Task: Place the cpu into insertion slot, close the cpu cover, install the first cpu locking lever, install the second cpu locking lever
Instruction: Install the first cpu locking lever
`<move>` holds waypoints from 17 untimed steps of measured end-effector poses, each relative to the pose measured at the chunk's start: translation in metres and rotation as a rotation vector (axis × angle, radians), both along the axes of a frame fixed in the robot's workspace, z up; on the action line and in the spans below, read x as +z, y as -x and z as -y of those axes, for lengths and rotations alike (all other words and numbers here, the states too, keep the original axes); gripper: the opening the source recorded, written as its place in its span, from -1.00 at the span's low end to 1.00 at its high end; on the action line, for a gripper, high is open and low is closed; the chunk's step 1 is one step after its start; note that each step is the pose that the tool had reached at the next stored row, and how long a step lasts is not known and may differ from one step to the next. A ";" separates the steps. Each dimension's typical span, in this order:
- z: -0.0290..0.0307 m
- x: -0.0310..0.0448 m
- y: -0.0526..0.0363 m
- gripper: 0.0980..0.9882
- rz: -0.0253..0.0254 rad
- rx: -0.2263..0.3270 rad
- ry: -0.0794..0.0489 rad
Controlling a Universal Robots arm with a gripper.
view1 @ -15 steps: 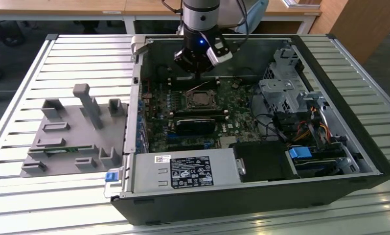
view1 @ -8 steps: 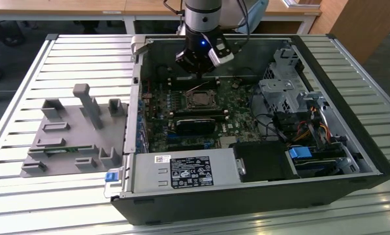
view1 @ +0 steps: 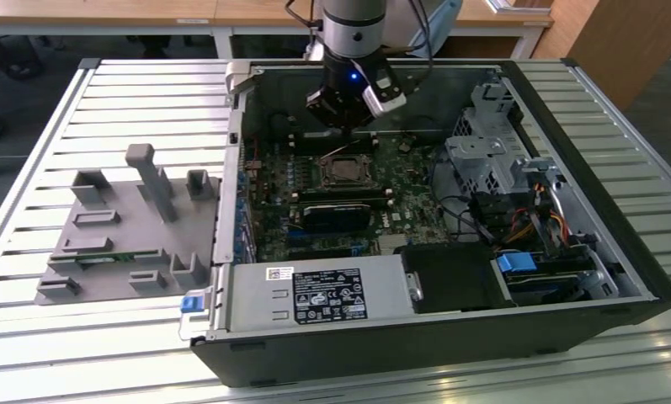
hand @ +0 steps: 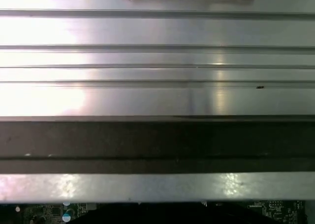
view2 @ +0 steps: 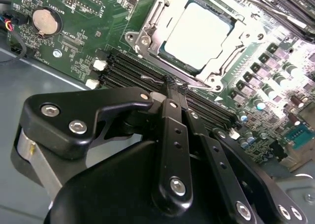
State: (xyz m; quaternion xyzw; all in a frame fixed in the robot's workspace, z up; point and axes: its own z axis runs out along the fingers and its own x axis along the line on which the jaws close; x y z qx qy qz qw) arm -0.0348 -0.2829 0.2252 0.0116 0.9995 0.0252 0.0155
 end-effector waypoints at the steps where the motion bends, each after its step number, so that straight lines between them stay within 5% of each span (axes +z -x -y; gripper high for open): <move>1: -0.0003 -0.0002 -0.0005 -0.98 -0.0001 0.000 0.000; 10: -0.0029 -0.0043 -0.0059 -0.98 -0.0001 0.000 0.003; 17: -0.0055 -0.0099 -0.0095 -0.98 -0.0001 0.000 0.028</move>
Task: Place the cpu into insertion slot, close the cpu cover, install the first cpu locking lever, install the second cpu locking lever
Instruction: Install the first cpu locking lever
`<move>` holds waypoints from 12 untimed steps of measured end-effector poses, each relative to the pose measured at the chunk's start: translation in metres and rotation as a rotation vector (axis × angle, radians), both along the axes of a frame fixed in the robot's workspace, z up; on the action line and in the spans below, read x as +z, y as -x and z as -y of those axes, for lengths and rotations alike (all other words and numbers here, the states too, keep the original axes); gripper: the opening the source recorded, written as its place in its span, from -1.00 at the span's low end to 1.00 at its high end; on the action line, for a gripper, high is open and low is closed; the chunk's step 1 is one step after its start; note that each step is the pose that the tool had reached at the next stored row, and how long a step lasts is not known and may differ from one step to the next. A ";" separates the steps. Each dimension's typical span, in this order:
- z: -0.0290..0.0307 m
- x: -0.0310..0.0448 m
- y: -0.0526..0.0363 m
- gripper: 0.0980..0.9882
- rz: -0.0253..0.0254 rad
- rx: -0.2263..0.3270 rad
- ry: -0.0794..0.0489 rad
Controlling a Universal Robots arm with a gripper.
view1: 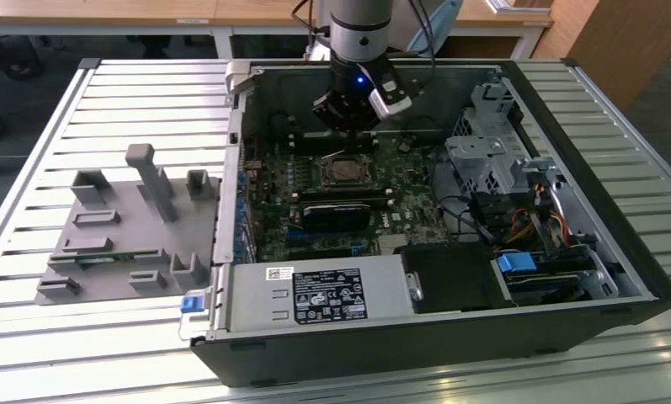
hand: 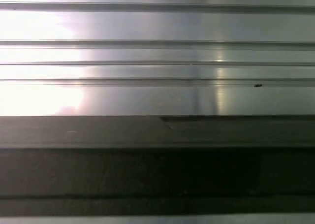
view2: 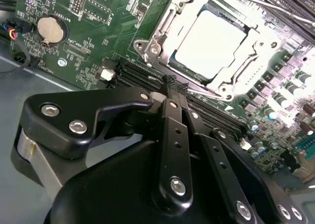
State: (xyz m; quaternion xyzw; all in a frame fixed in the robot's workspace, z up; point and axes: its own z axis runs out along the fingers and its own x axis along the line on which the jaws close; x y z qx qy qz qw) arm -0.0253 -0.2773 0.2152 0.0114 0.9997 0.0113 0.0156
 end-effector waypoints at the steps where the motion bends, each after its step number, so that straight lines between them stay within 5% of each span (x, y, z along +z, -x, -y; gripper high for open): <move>1: -0.0006 -0.0011 -0.0007 -0.98 -0.0001 0.000 0.004; 12: -0.0042 -0.0121 -0.0045 -0.98 0.0002 0.000 0.037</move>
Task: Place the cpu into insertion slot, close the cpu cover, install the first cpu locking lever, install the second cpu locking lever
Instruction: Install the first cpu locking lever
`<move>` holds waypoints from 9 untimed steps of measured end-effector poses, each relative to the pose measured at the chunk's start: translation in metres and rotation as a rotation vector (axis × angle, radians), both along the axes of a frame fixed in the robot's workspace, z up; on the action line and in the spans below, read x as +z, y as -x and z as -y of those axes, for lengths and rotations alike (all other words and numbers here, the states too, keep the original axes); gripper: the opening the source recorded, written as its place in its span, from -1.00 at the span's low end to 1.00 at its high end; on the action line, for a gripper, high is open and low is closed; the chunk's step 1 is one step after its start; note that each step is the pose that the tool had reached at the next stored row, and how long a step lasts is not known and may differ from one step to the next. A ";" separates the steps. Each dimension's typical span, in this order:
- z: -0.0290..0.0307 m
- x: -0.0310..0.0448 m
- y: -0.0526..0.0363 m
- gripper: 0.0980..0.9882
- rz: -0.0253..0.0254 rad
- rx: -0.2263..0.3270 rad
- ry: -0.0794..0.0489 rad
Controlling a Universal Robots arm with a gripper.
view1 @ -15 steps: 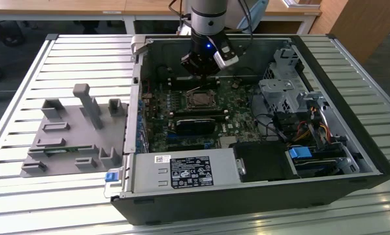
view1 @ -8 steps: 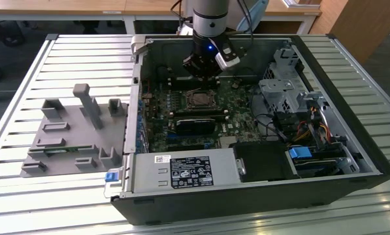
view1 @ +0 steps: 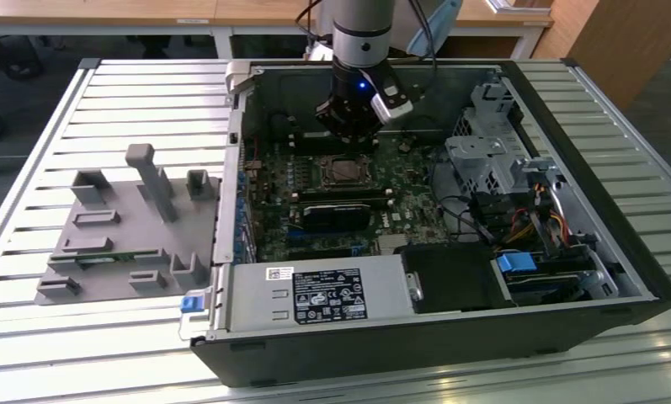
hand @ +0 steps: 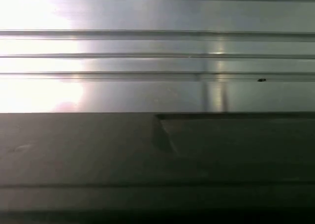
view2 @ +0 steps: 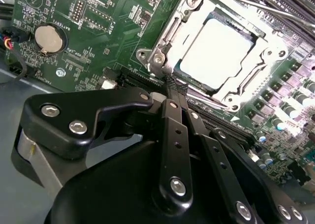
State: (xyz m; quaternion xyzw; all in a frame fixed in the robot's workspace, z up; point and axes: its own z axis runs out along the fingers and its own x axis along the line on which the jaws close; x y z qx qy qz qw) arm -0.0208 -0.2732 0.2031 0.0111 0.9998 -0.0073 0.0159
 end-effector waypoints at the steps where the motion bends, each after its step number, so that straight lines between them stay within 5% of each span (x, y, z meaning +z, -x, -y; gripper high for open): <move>1: 0.0000 -0.0006 0.0000 -0.98 -0.0001 0.000 0.002; 9: -0.0007 -0.0043 0.0000 -0.98 -0.0002 0.000 0.019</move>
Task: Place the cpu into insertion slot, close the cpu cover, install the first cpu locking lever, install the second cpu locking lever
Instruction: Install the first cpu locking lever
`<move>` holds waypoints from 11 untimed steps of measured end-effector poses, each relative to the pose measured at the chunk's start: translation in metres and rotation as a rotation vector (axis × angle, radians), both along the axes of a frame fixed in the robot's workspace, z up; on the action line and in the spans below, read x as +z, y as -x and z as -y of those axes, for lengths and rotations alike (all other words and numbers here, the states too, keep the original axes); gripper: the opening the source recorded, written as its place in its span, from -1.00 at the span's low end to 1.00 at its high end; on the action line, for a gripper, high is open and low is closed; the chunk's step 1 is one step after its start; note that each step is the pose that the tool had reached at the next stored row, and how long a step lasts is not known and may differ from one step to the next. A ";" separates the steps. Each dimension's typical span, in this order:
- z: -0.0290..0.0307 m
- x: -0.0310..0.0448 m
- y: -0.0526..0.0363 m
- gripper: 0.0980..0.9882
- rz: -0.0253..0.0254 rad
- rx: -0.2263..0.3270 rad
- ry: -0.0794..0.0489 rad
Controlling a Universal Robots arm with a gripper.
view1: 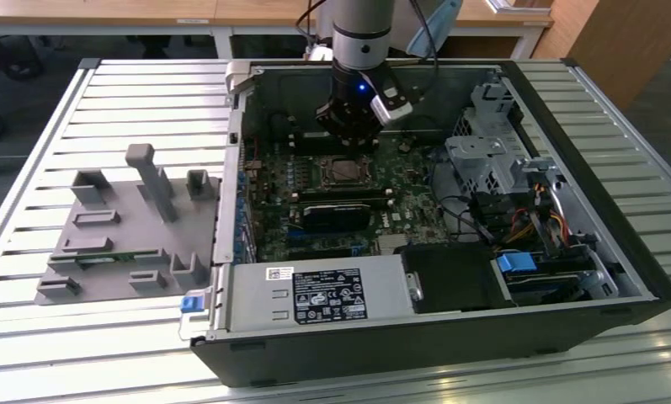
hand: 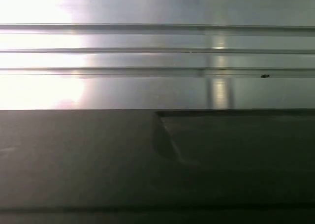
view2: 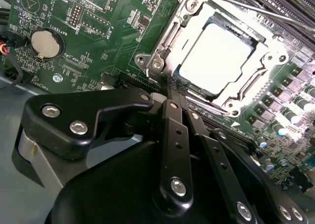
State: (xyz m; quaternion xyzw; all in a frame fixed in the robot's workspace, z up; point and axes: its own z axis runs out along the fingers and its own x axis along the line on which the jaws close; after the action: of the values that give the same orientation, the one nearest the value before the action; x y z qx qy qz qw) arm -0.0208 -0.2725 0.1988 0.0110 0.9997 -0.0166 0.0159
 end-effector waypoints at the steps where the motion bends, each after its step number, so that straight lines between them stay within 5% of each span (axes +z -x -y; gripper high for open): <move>1: -0.0002 -0.0003 0.0000 -0.98 -0.0001 0.000 0.001; 11: -0.0011 -0.0025 0.0000 -0.98 0.0001 0.000 -0.002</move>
State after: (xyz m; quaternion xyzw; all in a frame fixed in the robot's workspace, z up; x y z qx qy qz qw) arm -0.0208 -0.2714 0.1964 0.0109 0.9997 -0.0156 0.0159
